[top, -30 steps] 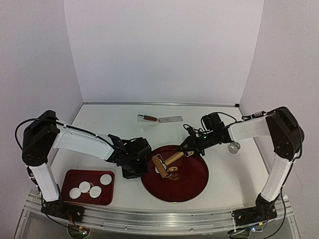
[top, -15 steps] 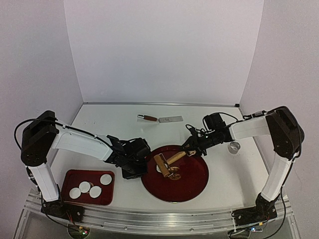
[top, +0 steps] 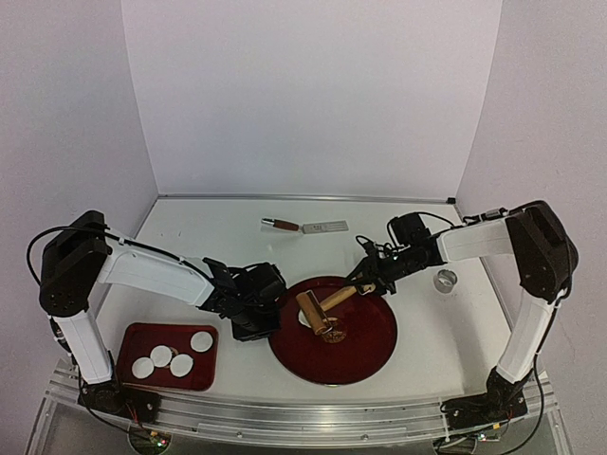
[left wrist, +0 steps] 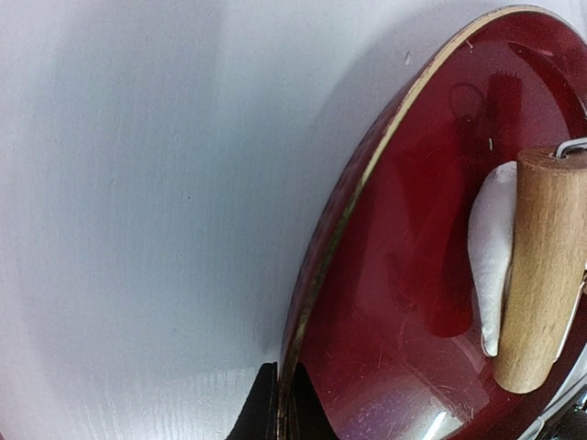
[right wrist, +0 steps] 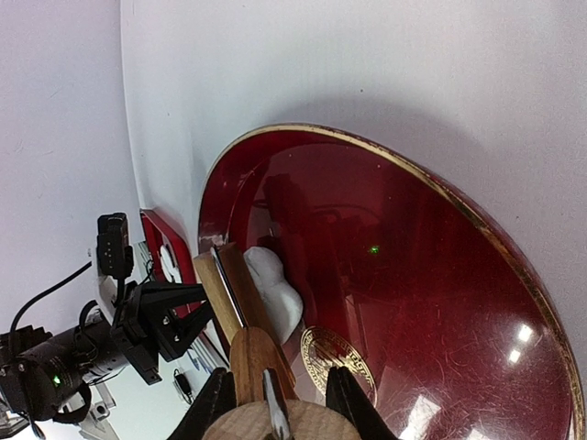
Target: Roll out the dumpling wrappers from the dough
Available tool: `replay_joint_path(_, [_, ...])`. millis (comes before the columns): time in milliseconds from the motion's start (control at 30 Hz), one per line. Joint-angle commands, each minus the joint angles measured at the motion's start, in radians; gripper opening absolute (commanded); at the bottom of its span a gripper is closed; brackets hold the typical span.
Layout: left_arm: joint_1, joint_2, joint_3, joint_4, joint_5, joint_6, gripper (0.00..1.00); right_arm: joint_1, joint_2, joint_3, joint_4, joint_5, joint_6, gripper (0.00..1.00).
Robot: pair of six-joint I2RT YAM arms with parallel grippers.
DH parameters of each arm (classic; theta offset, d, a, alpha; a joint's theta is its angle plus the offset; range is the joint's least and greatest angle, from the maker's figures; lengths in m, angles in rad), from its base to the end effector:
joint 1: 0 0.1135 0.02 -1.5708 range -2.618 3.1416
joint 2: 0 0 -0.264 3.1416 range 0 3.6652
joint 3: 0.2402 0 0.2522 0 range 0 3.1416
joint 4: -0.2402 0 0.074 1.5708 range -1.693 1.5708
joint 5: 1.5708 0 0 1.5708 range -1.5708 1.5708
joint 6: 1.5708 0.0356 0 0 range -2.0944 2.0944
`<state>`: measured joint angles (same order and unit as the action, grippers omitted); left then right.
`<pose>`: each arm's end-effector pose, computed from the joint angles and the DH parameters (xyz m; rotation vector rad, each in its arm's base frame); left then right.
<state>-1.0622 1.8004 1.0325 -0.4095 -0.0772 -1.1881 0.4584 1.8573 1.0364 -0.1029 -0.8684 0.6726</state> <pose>0.1679 -0.2956 0.1424 -0.2023 2.8593 -0.4677 0.3143 0.1854 0.1510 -0.1265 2.6811 1.5149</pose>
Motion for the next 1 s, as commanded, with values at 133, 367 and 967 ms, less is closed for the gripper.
replay_joint_path(133, [0.002,-0.019,-0.001,-0.078,-0.016,-0.027,0.0,-0.013,0.073,0.001,-0.19,0.272,-0.078,0.0])
replay_joint_path(367, [0.002,-0.015,0.002,-0.08,-0.014,-0.025,0.0,-0.012,0.099,0.017,-0.225,0.302,-0.091,0.0])
replay_joint_path(967, [0.002,-0.017,-0.003,-0.08,-0.013,-0.027,0.0,0.003,0.138,0.052,-0.29,0.418,-0.115,0.0])
